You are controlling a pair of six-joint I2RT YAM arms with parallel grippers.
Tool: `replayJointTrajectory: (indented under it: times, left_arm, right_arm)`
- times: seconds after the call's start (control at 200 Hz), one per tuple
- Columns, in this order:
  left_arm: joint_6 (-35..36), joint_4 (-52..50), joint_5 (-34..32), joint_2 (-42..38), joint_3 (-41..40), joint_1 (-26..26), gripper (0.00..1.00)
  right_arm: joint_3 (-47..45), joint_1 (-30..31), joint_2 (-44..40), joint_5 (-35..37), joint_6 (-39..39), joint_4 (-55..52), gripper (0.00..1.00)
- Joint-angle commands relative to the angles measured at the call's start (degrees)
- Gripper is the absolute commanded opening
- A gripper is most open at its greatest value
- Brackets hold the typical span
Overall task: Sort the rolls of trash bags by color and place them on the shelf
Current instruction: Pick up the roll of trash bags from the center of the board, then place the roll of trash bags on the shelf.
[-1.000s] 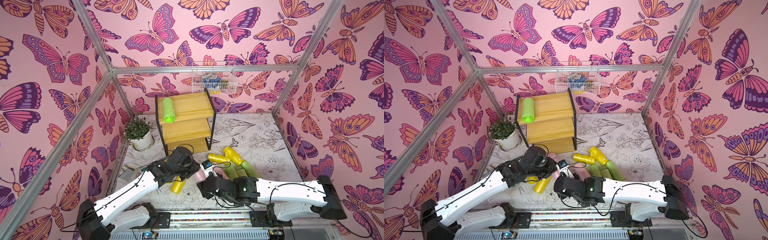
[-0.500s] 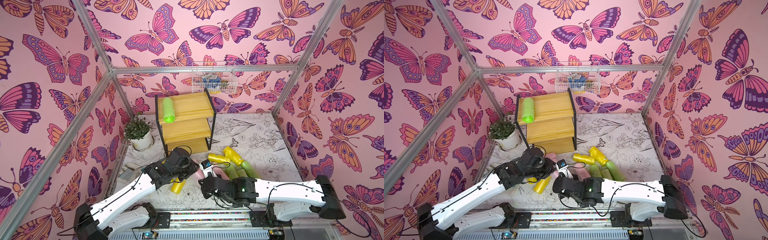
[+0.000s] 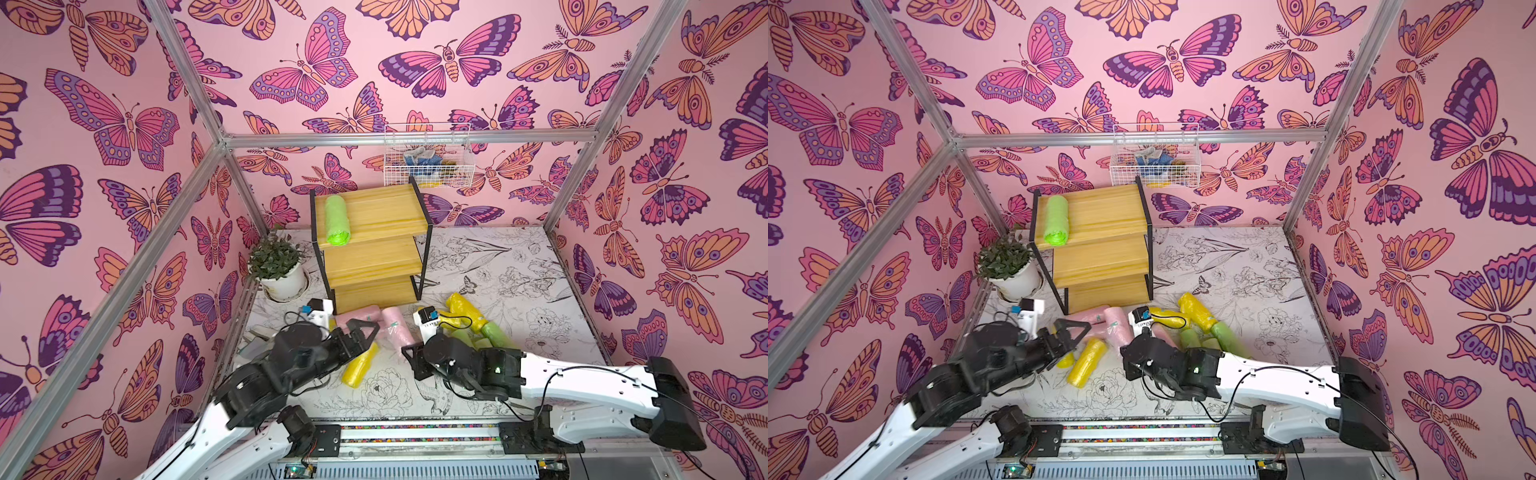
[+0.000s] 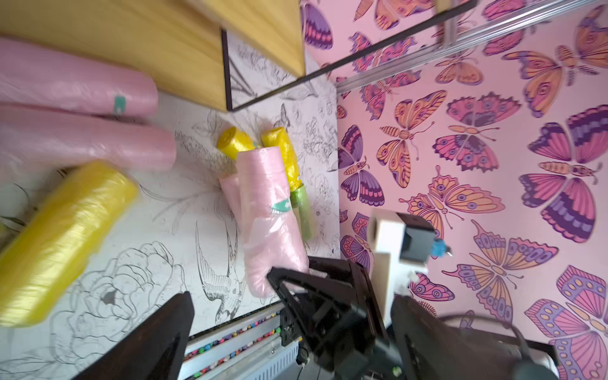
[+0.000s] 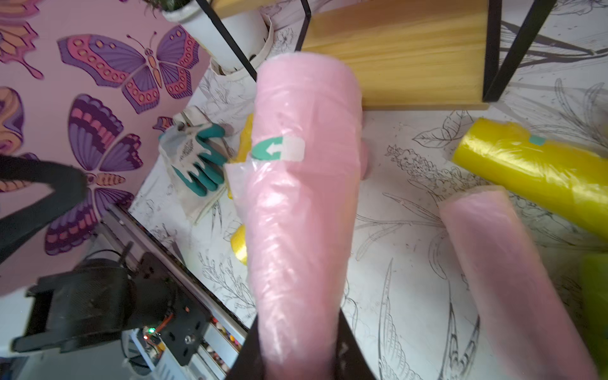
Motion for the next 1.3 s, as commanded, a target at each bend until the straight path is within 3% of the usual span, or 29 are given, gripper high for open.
replayJointTrajectory:
  times: [0.0, 0.17, 0.305, 0.496, 0.826, 1.297]
  left_arm:
    - [8.93, -12.77, -10.20, -9.28, 2.92, 0.12, 0.99]
    - [9.18, -18.07, -15.49, -21.05, 2.50, 0.12, 0.99]
    - [10.29, -18.37, -15.76, -23.89, 1.97, 0.12, 0.98]
    - [16.79, -18.64, -12.75, -19.67, 4.39, 0.12, 0.98]
    - [24.38, -18.81, -8.07, -16.81, 6.25, 0.12, 0.98]
    - [26.16, -19.85, -10.48, -20.74, 5.88, 0.12, 1.00]
  right_arm:
    - [5.27, -2.67, 2.83, -7.05, 0.67, 10.92, 0.00]
    - [4.88, -7.42, 10.99, -16.43, 9.66, 36.40, 0.00]
    - [12.65, -8.92, 19.34, -18.68, 10.84, 37.73, 0.00]
    - [17.31, -11.93, 27.89, -19.98, 14.53, 46.27, 0.00]
    - [23.03, -16.27, 36.00, -20.74, 18.87, 51.53, 0.00]
    - [37.38, -19.47, 44.87, -23.96, 19.47, 41.95, 0.00]
